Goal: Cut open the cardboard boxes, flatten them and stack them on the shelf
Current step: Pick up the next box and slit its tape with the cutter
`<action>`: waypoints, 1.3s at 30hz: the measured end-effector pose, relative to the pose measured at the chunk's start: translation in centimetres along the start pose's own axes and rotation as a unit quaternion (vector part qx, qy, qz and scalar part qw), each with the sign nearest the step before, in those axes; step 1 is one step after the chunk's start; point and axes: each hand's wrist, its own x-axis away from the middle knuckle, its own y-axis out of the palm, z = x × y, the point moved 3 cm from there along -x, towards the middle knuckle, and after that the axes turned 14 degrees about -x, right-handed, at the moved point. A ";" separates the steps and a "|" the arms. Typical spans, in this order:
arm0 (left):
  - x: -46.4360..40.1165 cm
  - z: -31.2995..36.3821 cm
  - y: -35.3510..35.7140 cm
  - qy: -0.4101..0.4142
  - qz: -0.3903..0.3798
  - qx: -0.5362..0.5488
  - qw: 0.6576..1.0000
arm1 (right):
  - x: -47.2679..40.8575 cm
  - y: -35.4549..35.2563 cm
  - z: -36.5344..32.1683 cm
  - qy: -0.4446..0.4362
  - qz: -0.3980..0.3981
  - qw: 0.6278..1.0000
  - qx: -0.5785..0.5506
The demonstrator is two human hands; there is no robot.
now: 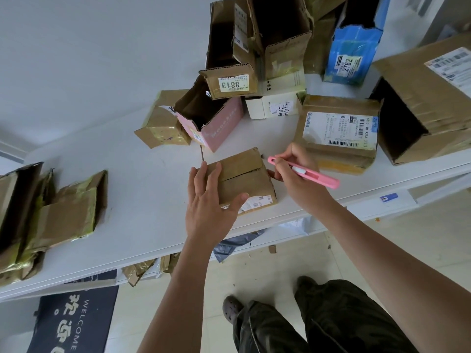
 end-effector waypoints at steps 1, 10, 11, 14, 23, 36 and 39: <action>0.0 0.0 0.0 0.000 -0.001 -0.001 1.000 | 0.2 -0.2 0.1 0.005 0.001 1.000 -0.002; -0.1 0.0 0.0 0.000 -0.003 -0.003 1.000 | 2.6 -2.1 0.5 0.045 -0.059 0.997 -0.018; -0.1 0.0 0.0 0.001 -0.002 -0.003 1.000 | 1.8 -2.2 0.1 0.031 -0.058 0.998 -0.004; -0.1 0.0 0.0 0.000 -0.004 -0.002 1.000 | -0.4 -1.6 -0.6 0.000 -0.025 1.000 -0.012; -0.1 0.0 0.2 -0.002 -0.006 -0.005 1.000 | 1.4 -0.4 0.8 0.023 -0.045 0.999 0.002; -1.9 1.3 -2.2 -0.070 -0.048 -0.103 0.991 | 3.7 -2.1 -1.7 0.070 0.043 0.989 -0.123; -1.4 1.2 -2.5 -0.151 -0.064 -0.122 0.979 | 4.0 -1.5 -2.2 0.063 0.057 0.987 -0.133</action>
